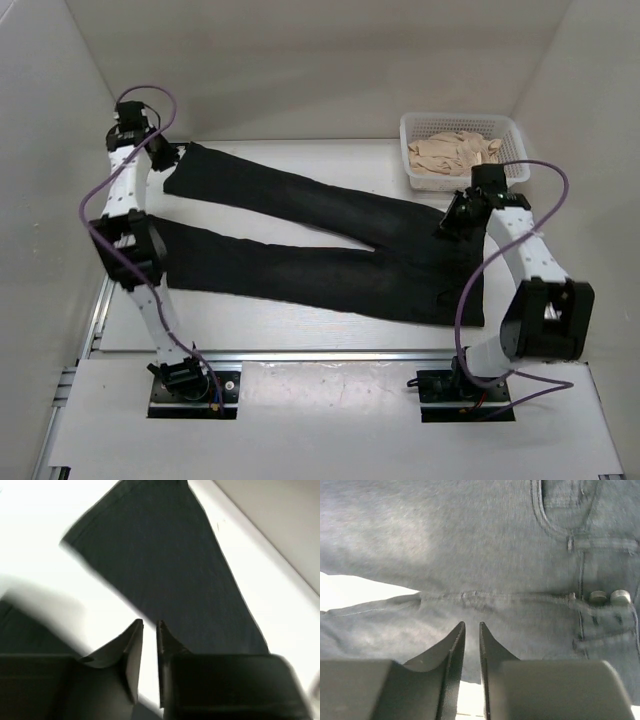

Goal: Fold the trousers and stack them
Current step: Flatten the trousers out

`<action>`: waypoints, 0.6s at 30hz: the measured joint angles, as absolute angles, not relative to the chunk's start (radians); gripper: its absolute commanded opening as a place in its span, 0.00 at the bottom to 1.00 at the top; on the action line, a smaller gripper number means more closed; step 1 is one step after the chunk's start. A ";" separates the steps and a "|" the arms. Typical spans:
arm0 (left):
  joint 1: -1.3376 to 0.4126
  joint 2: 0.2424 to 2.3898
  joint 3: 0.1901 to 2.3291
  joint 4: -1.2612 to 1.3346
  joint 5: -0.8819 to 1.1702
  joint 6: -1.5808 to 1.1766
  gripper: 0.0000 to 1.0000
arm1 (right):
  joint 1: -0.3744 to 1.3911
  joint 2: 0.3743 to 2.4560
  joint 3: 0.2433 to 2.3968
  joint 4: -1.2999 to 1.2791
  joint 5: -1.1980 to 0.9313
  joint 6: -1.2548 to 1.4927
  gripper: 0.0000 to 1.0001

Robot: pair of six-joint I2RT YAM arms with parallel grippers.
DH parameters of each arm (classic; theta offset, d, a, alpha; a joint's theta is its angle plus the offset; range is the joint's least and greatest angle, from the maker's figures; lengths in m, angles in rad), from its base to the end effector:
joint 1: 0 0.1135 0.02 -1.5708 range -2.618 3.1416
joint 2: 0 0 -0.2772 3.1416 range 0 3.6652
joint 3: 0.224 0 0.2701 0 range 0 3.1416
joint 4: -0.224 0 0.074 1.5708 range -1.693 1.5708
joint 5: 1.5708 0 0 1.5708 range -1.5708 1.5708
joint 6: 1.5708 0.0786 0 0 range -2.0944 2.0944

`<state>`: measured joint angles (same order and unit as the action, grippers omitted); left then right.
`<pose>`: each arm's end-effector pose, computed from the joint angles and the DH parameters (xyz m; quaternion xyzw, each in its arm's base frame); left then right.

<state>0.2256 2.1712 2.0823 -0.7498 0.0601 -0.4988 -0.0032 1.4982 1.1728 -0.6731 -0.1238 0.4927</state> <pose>0.5334 0.1176 0.2652 -0.3206 0.8766 -0.0765 0.3506 0.3510 0.0086 0.2348 0.2181 0.9325 0.1258 0.2589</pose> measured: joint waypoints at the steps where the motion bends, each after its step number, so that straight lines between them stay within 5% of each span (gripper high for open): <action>1: 0.226 2.081 1.997 -0.743 0.059 -0.494 0.35 | -0.003 1.462 1.158 -0.678 -0.121 0.495 0.25; 8: 0.221 1.720 1.536 -0.761 0.060 -0.495 0.24 | -0.003 1.294 0.930 -0.686 -0.127 0.545 0.17; 18: 0.170 1.800 1.289 -0.872 0.004 -0.525 0.22 | -0.003 1.369 0.766 -0.640 -0.090 0.670 0.24</action>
